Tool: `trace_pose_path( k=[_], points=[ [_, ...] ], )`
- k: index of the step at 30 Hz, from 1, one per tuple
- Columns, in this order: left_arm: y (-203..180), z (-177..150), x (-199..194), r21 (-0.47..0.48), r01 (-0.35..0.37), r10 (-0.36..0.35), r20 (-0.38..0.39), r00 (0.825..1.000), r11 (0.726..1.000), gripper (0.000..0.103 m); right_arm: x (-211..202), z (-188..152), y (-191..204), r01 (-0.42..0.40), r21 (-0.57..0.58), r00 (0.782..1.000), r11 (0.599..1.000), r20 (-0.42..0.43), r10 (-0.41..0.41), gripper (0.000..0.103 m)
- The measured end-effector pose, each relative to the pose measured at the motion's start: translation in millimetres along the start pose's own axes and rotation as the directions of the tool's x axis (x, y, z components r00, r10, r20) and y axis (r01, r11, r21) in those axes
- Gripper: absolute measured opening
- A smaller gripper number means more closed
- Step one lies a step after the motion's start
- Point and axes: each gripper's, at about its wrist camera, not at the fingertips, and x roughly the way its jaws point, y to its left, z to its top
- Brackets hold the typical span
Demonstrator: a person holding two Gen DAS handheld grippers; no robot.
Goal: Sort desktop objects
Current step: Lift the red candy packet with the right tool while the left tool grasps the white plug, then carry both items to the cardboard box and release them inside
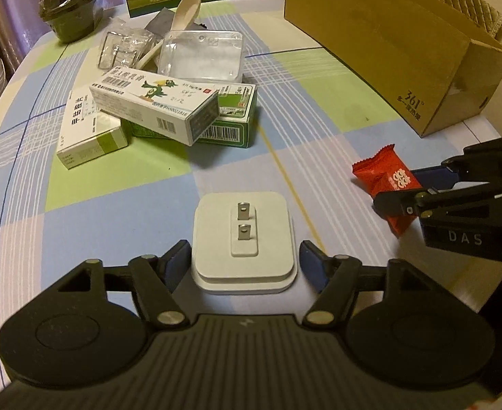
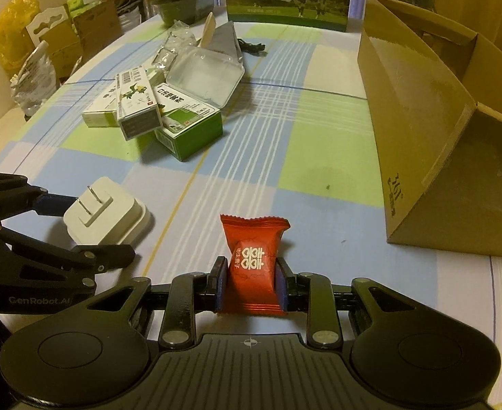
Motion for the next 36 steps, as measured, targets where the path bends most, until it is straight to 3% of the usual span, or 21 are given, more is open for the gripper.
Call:
trace_pose_path(
  k=[4,7,11,12,15,16,17,20,29,36],
  points=[
    [1,3,2,0.003,0.004,-0.004,0.015,1.000,1.000,0.071,2,-2,-3,-0.008,-0.007,1.000,1.000,0.017,0.009,0.033],
    [1,4,6,0.015,0.005,-0.005,0.013,1.000,1.000,0.071,3,-6,-3,0.009,-0.037,0.999,0.999,0.038,-0.008,0.051],
    [3,4,8,0.013,0.009,-0.010,0.018,1.000,1.000,0.070,3,-10,-4,0.010,-0.064,0.998,0.998,0.068,-0.005,0.053],
    [3,5,8,0.014,0.010,-0.011,0.021,1.000,1.000,0.064,4,-11,-4,0.008,-0.067,0.997,0.998,0.073,-0.003,0.053],
    [2,6,7,0.016,0.015,-0.015,0.019,1.000,1.000,0.061,4,-11,-4,0.004,-0.072,0.997,0.997,0.079,0.002,0.052],
    [2,6,7,0.016,0.017,-0.017,0.018,1.000,1.000,0.061,4,-11,-4,0.004,-0.069,0.997,0.998,0.080,0.002,0.048],
    [2,5,7,0.015,0.019,-0.019,0.018,1.000,1.000,0.061,4,-10,-3,0.006,-0.067,0.997,0.998,0.083,0.000,0.035],
    [1,4,5,0.015,0.018,-0.018,0.018,1.000,1.000,0.061,3,-9,-2,0.008,-0.062,0.996,0.998,0.084,-0.003,0.026],
    [-7,12,-16,0.027,0.021,-0.022,0.052,0.998,0.999,0.061,-24,-8,-6,0.038,-0.012,0.990,0.999,0.136,-0.036,0.024],
    [-35,50,-44,0.078,0.049,-0.059,0.133,0.989,0.996,0.061,-80,12,-34,0.083,0.072,0.962,0.994,0.255,-0.099,0.024]
  ],
)
